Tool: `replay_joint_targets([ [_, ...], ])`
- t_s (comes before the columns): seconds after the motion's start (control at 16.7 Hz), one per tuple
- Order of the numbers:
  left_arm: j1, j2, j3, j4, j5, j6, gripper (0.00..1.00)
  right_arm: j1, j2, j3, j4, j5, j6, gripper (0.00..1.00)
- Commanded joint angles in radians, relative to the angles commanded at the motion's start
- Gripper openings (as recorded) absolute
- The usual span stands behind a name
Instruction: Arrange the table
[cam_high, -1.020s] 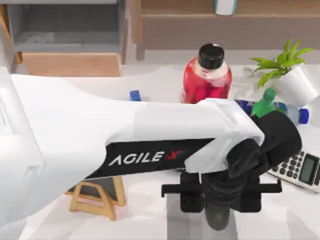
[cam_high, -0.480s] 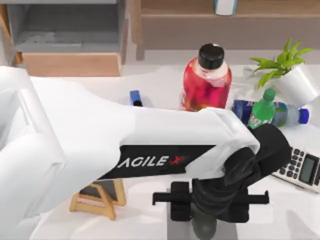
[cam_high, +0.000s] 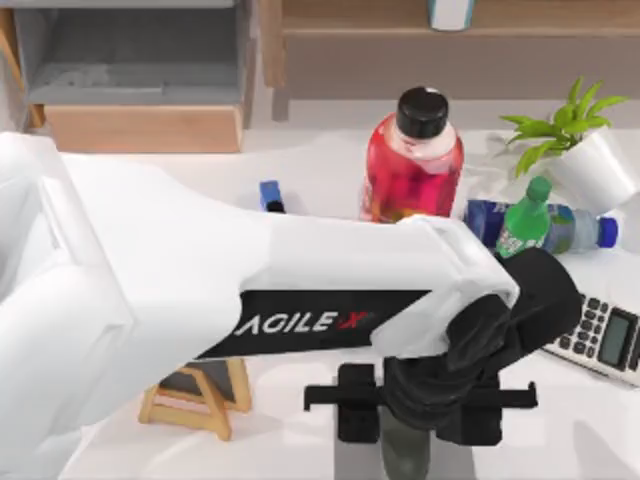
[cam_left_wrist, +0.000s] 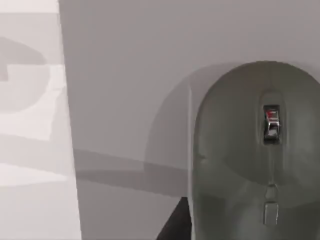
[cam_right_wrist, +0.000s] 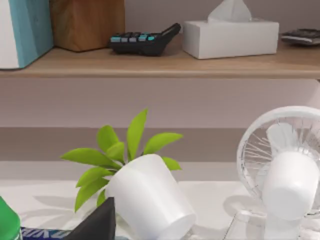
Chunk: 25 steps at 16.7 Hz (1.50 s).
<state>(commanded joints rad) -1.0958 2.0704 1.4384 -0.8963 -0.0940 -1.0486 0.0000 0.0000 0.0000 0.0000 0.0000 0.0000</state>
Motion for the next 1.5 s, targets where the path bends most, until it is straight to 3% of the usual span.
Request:
replay_joint_targets([
  [0.18, 0.000, 0.000, 0.000, 0.000, 0.000, 0.000, 0.98, 0.000, 0.000, 0.000, 0.000, 0.000, 0.000, 1.00],
  [0.24, 0.000, 0.000, 0.000, 0.000, 0.000, 0.000, 1.00, 0.000, 0.000, 0.000, 0.000, 0.000, 0.000, 1.00],
  [0.9, -0.006, -0.009, -0.005, 0.012, 0.013, 0.018, 1.00, 0.000, 0.000, 0.000, 0.000, 0.000, 0.000, 1.00],
  [1.14, -0.010, -0.055, -0.055, 0.102, 0.112, 0.140, 1.00, 0.000, 0.000, 0.000, 0.000, 0.000, 0.000, 1.00],
  [1.5, 0.070, -0.162, -0.227, 0.368, 0.382, 0.457, 1.00, 0.000, 0.000, 0.000, 0.000, 0.000, 0.000, 1.00],
])
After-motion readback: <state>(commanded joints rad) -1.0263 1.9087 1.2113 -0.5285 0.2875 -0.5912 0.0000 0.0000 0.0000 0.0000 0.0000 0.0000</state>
